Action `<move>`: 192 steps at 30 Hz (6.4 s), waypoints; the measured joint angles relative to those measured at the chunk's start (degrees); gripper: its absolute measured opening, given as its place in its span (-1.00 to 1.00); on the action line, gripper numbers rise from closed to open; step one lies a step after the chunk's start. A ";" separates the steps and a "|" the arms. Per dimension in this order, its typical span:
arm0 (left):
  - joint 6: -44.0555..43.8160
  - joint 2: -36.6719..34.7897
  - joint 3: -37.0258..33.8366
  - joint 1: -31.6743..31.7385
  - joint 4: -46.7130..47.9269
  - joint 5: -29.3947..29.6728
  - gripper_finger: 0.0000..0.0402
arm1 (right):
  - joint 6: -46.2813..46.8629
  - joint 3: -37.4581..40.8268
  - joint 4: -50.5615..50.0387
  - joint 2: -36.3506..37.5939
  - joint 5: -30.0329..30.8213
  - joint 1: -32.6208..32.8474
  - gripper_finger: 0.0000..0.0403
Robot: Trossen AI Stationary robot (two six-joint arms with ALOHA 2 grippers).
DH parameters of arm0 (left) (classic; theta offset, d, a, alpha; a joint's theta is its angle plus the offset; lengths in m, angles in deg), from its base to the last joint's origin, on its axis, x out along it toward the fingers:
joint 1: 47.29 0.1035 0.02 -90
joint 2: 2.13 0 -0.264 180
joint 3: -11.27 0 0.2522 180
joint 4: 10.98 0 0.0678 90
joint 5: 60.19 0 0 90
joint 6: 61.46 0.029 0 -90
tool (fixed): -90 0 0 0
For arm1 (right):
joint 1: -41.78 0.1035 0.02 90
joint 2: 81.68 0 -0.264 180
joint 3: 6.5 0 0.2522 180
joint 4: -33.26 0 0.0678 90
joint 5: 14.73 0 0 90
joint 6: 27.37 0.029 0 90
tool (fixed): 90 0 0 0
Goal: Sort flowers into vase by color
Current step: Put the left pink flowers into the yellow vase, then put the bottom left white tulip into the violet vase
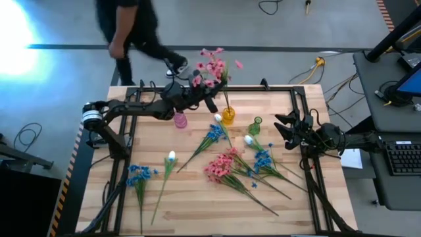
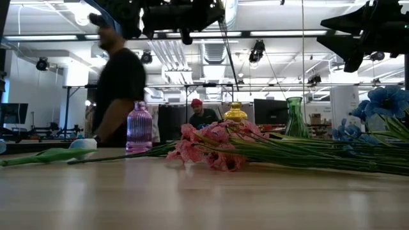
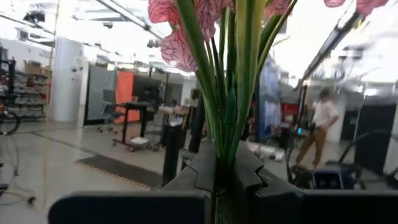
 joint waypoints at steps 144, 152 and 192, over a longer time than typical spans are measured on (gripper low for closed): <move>-31.94 -7.52 0.08 -20.97 94.63 -4.64 0.43 | 8.20 -14.52 -18.69 -19.22 0.76 0.00 0.04; -43.38 -7.50 0.08 -27.37 102.67 -4.49 0.43 | 9.59 -22.18 -26.39 -23.95 -2.32 0.02 0.04; -73.48 1.20 0.08 -44.35 108.33 -4.49 0.40 | 14.84 -22.51 -29.96 -29.64 -13.77 0.02 0.04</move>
